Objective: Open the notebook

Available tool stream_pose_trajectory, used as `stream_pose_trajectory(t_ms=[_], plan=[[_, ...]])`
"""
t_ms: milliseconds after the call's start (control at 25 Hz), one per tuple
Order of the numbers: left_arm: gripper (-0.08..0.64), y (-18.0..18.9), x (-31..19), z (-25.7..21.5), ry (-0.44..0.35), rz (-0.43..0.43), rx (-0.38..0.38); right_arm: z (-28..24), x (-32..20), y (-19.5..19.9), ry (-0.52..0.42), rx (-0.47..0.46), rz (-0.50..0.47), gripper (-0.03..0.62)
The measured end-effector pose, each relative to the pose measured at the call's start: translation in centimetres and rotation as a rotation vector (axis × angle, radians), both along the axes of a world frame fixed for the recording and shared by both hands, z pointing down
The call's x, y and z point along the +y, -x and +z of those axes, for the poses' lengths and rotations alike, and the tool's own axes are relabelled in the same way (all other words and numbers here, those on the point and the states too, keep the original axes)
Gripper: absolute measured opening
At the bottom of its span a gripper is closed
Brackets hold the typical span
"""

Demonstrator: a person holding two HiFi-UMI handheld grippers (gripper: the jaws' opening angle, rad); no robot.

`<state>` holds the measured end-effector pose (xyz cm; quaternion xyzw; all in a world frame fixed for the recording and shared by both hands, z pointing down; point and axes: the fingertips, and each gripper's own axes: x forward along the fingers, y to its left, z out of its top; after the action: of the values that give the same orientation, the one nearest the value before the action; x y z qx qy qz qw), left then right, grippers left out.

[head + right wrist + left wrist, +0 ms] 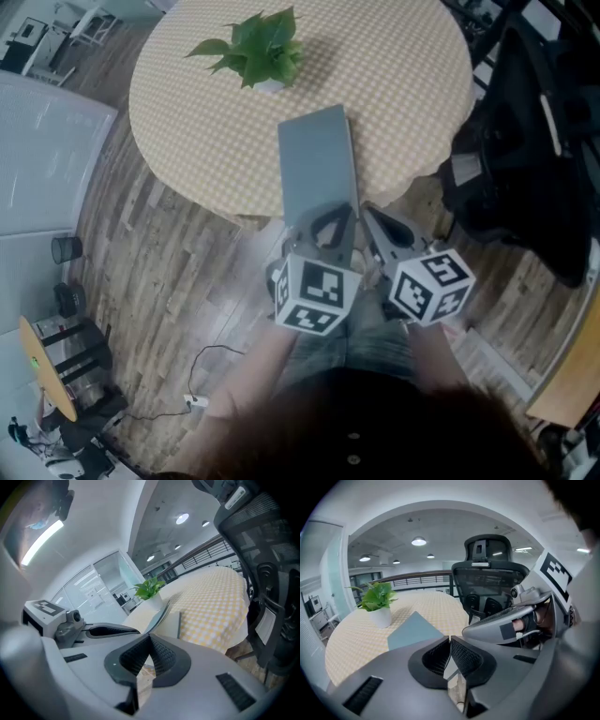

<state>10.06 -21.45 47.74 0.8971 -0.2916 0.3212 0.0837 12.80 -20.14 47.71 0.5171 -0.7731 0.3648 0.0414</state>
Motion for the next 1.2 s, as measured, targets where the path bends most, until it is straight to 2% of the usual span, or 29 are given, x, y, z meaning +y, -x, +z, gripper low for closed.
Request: stream_pose_trajectory(t_ms=[320, 720, 1200], plan=[[0.021, 2.7, -0.7, -2.8, -0.001, -0.09, 0.096, -1.9, -1.2, 2.6, -0.047, 0.009, -0.055, 0.011], [0.021, 7.0, -1.4, -4.8, -0.006, -0.169, 0.162, -3.8, -3.2, 6.3, -0.098, 0.042, -0.145, 0.011], [0.023, 13.1, -2.2, -5.3, 0.025, -0.301, 0.232, -4.2, -5.3, 11.7, -0.087, 0.066, -0.262, 0.011]])
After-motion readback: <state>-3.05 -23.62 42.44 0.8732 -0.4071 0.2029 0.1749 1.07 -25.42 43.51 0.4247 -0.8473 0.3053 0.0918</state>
